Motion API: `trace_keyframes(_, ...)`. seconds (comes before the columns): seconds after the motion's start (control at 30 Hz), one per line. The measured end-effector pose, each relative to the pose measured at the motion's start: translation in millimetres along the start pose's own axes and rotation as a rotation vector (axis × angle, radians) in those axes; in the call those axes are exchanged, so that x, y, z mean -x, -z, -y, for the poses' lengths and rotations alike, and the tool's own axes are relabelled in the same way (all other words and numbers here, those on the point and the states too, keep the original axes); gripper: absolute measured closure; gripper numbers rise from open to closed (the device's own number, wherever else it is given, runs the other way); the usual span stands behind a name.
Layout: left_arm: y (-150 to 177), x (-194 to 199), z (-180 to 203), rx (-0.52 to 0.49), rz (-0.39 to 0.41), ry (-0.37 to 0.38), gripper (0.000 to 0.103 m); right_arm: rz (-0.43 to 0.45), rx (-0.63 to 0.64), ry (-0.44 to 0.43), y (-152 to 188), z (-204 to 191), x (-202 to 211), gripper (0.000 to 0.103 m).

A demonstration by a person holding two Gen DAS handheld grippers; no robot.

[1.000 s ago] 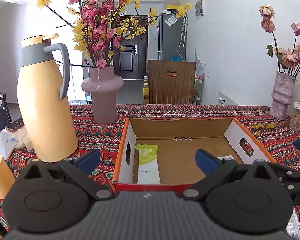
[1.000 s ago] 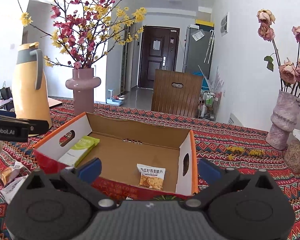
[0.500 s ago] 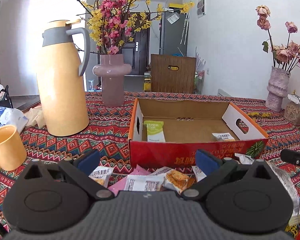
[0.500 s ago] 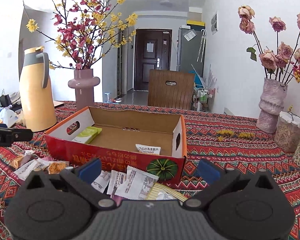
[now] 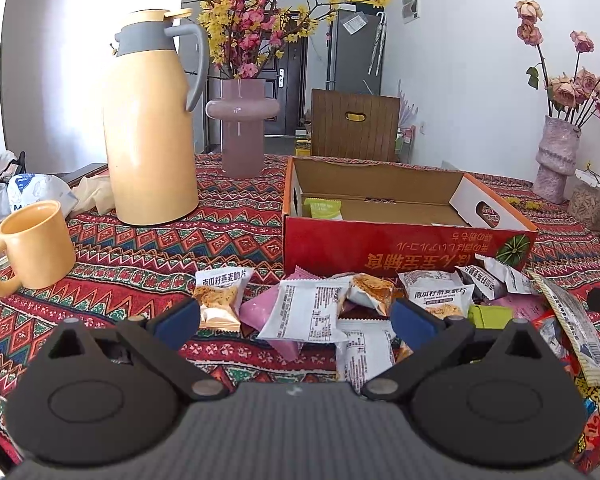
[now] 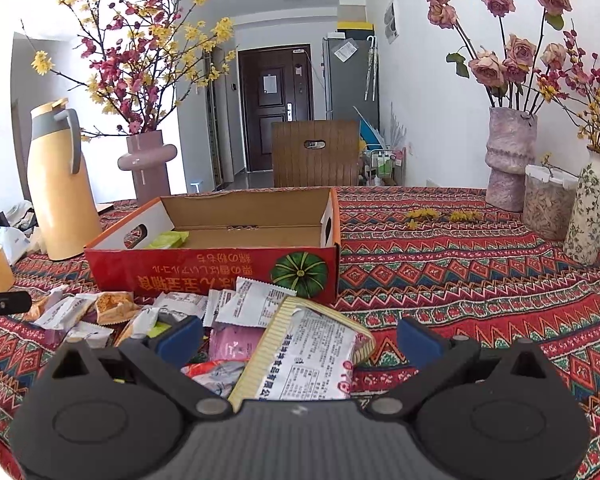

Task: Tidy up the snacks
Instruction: 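Withdraw both tools from the box back to the snack pile, then grasp the white printed packet with the right gripper while the left gripper grasps an oat crisp packet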

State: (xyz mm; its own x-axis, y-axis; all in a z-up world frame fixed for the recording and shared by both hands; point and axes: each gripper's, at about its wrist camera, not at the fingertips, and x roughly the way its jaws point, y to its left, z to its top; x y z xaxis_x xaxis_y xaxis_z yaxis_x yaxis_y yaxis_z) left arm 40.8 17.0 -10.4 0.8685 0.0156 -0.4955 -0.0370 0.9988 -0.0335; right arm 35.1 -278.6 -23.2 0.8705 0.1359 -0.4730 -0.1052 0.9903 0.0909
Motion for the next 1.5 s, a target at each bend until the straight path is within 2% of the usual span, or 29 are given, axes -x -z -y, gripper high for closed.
trace_keyframes(0.2,8.4,8.1,1.6,0.001,0.0,0.007,0.0,-0.004,0.009,-0.023,10.2,-4.2,12.4,0.0)
trace_keyframes(0.67,15.4,15.8,8.8,-0.008,-0.001,0.026,0.0,-0.039,-0.053,0.019,20.1,8.8,15.9,0.0)
trace_keyframes(1.1,15.7,6.4,5.0,-0.001,-0.029,-0.016,0.0,-0.158,-0.122,-0.009,10.2,16.4,-49.5,0.002)
trace_keyframes(1.3,16.6,-2.8,1.9,0.005,-0.049,-0.018,0.0,-0.187,-0.162,-0.045,8.6,21.6,-68.8,0.017)
trace_keyframes(1.43,17.7,-9.2,0.3,0.009,-0.062,-0.017,0.0,-0.184,-0.18,-0.065,9.8,21.8,-71.8,0.034)
trace_keyframes(1.5,18.3,-11.8,-0.4,0.012,-0.068,-0.017,0.0,-0.176,-0.194,-0.067,10.0,22.9,-71.2,0.038)
